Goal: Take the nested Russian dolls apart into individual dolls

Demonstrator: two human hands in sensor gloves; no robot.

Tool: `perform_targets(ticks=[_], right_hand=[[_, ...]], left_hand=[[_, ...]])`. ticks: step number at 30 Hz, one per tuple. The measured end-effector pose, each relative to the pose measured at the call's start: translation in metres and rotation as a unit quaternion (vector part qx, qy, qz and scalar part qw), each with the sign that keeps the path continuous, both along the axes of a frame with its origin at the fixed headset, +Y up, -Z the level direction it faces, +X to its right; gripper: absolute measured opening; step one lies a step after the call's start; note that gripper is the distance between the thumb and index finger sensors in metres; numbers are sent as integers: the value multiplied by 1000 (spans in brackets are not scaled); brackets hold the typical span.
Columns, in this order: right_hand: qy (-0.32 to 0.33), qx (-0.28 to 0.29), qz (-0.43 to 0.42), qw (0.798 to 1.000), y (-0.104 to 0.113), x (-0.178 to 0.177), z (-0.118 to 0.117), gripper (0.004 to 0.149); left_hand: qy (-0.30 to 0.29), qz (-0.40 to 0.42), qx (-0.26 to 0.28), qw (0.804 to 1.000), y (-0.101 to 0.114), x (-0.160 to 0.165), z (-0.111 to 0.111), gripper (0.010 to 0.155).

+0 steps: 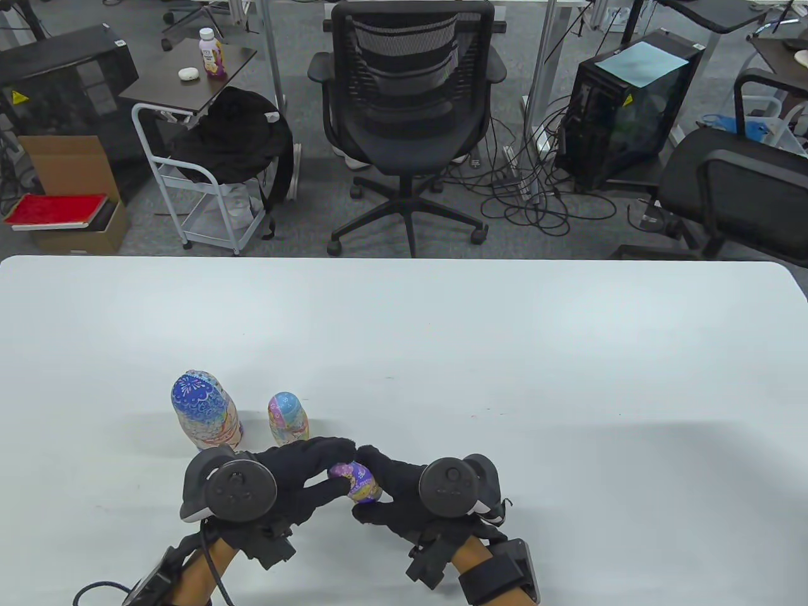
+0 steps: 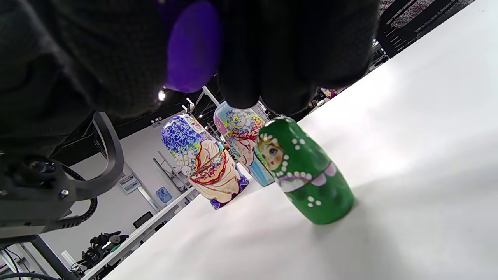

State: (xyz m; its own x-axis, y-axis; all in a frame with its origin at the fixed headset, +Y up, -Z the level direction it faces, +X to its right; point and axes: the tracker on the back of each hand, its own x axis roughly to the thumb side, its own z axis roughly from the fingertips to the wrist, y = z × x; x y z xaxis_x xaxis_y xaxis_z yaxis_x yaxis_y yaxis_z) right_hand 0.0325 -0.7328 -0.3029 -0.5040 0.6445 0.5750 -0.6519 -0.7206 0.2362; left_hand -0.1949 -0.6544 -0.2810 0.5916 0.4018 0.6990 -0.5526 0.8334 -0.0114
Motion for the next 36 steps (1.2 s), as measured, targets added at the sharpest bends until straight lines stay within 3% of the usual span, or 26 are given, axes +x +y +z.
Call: perform_targets(ticks=[34,36], right_hand=[[-8,-12,-45,999,8,10,-2,86],[-13,-12,-52,998,8,9,-1,86]], left_hand=[[-24,0,19,1000,-5,9,5,56],[-18,-4,44,999,-5,9,5,60]])
